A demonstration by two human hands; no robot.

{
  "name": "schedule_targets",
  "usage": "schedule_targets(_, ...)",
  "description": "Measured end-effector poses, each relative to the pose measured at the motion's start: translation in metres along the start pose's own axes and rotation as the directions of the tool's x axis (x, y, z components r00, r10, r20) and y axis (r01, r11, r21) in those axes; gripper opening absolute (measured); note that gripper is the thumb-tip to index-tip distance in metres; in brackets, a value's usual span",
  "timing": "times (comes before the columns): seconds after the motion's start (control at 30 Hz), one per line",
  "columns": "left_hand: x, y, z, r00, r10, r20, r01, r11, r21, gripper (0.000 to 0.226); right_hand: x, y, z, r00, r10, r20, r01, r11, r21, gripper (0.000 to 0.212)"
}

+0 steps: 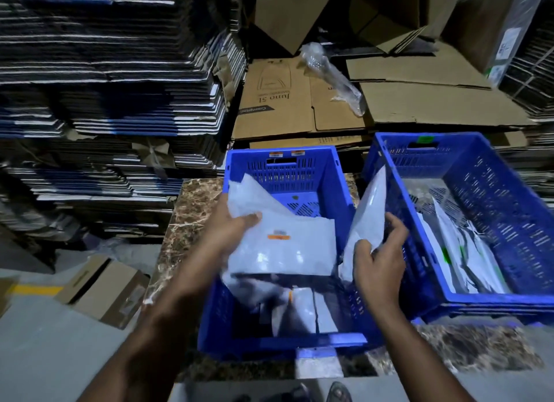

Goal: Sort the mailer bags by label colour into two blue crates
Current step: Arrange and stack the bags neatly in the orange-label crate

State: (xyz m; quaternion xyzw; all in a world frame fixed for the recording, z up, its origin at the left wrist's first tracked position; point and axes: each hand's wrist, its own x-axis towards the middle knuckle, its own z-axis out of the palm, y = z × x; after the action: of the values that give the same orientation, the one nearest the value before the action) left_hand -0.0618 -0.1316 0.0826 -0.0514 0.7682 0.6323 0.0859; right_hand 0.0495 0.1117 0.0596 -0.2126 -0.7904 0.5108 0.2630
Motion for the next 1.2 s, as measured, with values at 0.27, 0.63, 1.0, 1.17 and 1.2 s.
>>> schedule_targets(0.27,-0.064,-0.086,0.039,0.968,-0.158,0.197,-0.038,0.681,0.731,0.085,0.015,-0.007,0.009,0.827,-0.259,0.499,0.39,0.904,-0.177,0.06)
schedule_targets(0.63,0.008,-0.003,0.003,0.915,-0.249,0.318,-0.285,0.159,0.945,0.03,-0.009,0.038,0.029,0.085,0.253,0.964,0.621,0.743,-0.25,0.071)
schedule_targets(1.0,0.097,-0.124,0.09,0.961,-0.247,-0.122,0.264,0.699,0.664,0.052,-0.009,0.036,0.021,0.566,-0.003,0.824,0.397,0.877,-0.27,0.052)
schedule_targets(1.17,0.097,-0.112,0.083,0.946,-0.32,-0.054,0.283,0.731,0.62,0.04,0.003,0.044,0.055,0.653,0.247,0.716,0.316,0.77,-0.555,0.052)
schedule_targets(1.2,0.098,-0.107,0.082,0.953,-0.299,-0.046,0.265,0.751,0.605,0.041,0.004,0.047,0.06,0.622,0.344,0.703,0.302,0.723,-0.621,0.048)
